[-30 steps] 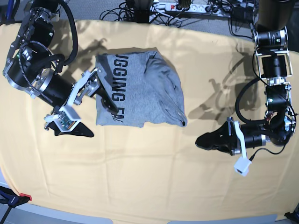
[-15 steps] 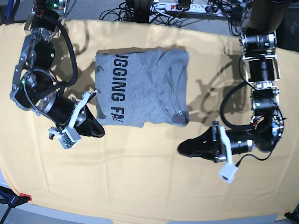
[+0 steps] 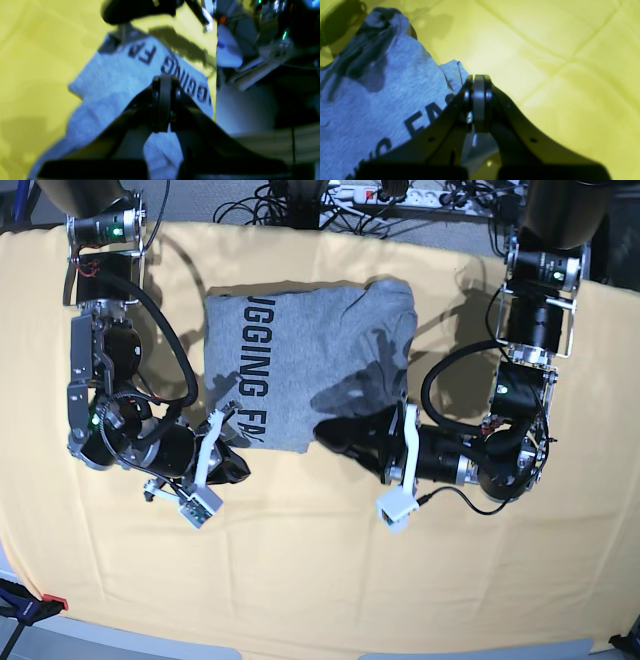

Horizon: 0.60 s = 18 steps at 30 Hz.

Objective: Layout the t-shirt on the table in an organized manner, then fold the t-shirt properly
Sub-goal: 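Grasp the folded bundle edges with both grippers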

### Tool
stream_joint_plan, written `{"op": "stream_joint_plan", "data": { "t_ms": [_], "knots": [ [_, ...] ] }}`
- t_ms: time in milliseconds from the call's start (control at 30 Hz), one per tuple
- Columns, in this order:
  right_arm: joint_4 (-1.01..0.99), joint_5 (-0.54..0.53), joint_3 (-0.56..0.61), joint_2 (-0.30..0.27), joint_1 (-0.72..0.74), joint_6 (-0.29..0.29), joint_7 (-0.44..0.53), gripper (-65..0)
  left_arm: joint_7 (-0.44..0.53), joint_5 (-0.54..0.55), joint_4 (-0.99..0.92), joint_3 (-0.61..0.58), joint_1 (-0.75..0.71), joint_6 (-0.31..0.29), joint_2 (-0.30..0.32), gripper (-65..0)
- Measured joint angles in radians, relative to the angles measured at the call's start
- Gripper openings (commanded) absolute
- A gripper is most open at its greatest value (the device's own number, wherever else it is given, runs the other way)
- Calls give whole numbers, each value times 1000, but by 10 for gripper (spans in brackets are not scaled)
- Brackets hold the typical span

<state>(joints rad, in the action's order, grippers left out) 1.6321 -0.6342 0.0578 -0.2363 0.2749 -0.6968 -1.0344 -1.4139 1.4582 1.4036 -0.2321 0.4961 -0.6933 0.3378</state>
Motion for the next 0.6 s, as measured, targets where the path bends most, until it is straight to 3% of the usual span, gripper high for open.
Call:
{"op": "stream_joint_plan", "data": {
  "t_ms": [267, 600],
  "knots": [
    [-130, 68, 61, -11, 58, 0, 6, -650, 6, 5, 126, -224, -6, 0, 12, -650],
    [-249, 85, 121, -13, 93, 4, 29, -650, 2, 1, 158, -245, -182, 0, 26, -650]
  ]
}}
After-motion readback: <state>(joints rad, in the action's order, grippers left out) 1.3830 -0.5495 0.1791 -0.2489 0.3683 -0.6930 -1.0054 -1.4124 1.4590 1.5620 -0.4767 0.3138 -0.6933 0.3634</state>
